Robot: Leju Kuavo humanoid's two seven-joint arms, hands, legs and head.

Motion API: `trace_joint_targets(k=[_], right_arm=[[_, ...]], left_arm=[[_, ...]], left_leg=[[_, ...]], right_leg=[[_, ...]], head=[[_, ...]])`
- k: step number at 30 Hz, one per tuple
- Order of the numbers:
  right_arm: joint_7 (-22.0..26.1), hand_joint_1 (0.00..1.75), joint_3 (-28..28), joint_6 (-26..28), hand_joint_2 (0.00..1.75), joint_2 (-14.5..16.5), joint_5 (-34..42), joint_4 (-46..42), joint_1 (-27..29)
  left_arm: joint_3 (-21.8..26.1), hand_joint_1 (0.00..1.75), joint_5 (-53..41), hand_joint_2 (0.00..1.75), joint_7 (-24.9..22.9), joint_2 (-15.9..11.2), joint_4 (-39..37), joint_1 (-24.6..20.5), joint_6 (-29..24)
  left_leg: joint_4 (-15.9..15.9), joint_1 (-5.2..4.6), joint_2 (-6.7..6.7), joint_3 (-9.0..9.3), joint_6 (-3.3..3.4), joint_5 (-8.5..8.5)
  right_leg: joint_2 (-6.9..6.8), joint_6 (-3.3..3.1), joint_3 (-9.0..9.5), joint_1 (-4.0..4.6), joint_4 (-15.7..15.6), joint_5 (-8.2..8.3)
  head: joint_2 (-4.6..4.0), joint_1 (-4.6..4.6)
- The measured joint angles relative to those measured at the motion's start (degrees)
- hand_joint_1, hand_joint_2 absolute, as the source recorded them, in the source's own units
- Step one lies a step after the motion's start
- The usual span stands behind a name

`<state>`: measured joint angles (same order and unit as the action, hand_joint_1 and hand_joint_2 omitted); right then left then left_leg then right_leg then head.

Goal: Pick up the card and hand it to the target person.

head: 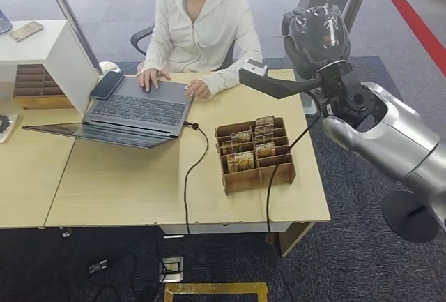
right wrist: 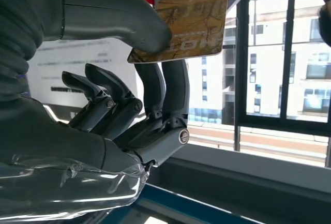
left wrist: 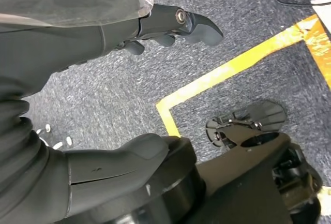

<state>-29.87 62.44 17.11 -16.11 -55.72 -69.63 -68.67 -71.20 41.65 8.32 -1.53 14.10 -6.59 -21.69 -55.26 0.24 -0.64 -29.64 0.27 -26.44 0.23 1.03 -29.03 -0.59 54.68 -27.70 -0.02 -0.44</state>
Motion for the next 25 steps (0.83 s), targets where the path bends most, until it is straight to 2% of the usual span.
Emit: trace_joint_targets(k=[5, 11, 15, 20, 25], right_arm=[[0.37, 1.75, -1.25, -1.19, 1.75, 4.94, -4.85, 7.43, 0.98], [1.14, 1.75, -1.57, -2.19, 1.75, 12.59, -6.79, 18.48, 0.70], [1.12, 1.75, -1.56, -2.60, 1.75, 16.47, -7.18, 24.45, 0.24], [1.13, 1.75, -1.49, -2.63, 1.75, 19.02, -7.45, 29.90, -0.03], [1.10, 1.75, -1.24, -2.65, 1.75, 20.08, -7.49, 33.14, 0.03]], left_arm=[[-0.08, 0.00, -0.49, 1.75, -0.90, 0.10, 0.00, -0.38, 0.44], [-0.08, 0.00, 0.49, 1.75, -0.56, 0.12, 0.00, -0.26, -0.23], [-0.08, 0.00, 0.80, 1.75, -0.87, 0.11, -0.01, 0.00, -0.26], [-0.08, 0.00, 1.09, 1.75, -1.31, 0.05, -0.04, 0.07, -0.17], [-0.08, 0.00, 1.16, 1.75, -1.86, 0.00, -0.07, 0.16, -0.08]], left_leg=[[0.01, 0.03, -0.03, -0.02, 0.01, 0.02], [0.02, 0.05, -0.05, -0.06, 0.01, 0.02], [0.01, 0.05, -0.10, -0.09, 0.02, 0.02], [0.00, 0.02, -0.11, -0.09, 0.05, 0.04], [-0.03, -0.01, -0.11, -0.09, 0.05, 0.04]], right_leg=[[-0.07, 0.00, -0.02, 0.04, 0.01, 0.00], [-0.06, 0.00, -0.04, 0.06, 0.03, 0.00], [-0.09, 0.01, -0.04, 0.07, 0.02, -0.01], [-0.09, 0.01, -0.04, 0.06, 0.02, 0.00], [-0.09, 0.02, -0.04, 0.03, 0.02, 0.00]], head=[[0.00, -0.01], [0.00, -0.04], [0.00, 0.00], [0.00, 0.00], [0.00, 0.00]])
